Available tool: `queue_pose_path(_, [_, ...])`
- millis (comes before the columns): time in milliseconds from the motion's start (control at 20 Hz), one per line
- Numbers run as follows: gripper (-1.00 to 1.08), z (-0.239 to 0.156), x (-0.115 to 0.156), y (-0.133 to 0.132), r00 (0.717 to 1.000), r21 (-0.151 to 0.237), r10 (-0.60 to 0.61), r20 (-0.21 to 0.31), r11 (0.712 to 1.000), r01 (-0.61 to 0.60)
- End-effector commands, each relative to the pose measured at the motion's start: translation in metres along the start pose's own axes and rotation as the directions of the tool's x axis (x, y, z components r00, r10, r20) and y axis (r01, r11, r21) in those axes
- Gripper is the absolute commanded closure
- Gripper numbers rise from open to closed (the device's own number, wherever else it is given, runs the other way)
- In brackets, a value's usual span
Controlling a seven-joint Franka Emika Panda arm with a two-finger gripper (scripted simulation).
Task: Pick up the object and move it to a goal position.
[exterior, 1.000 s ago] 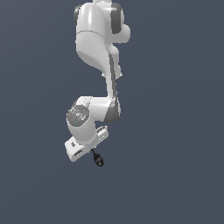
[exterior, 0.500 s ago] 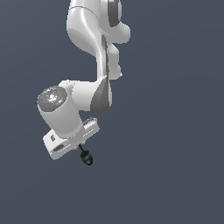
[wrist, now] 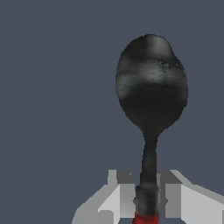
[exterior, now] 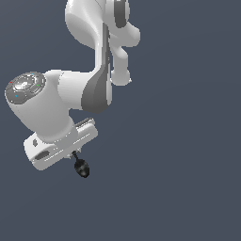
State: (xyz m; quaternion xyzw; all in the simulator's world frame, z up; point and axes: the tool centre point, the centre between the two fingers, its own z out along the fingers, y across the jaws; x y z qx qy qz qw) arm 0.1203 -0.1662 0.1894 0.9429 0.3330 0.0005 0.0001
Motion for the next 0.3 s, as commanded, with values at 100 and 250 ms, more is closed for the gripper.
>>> queue_pose_path(100, [1.08, -0.0088, -0.0007, 0.0046, 1.0, 0.001, 0.0, 0.001, 1.0, 0.0])
queue_pose_path(250, [1.08, -0.0101, -0.0007, 0.0054, 1.0, 0.001, 0.0, 0.001, 1.0, 0.0])
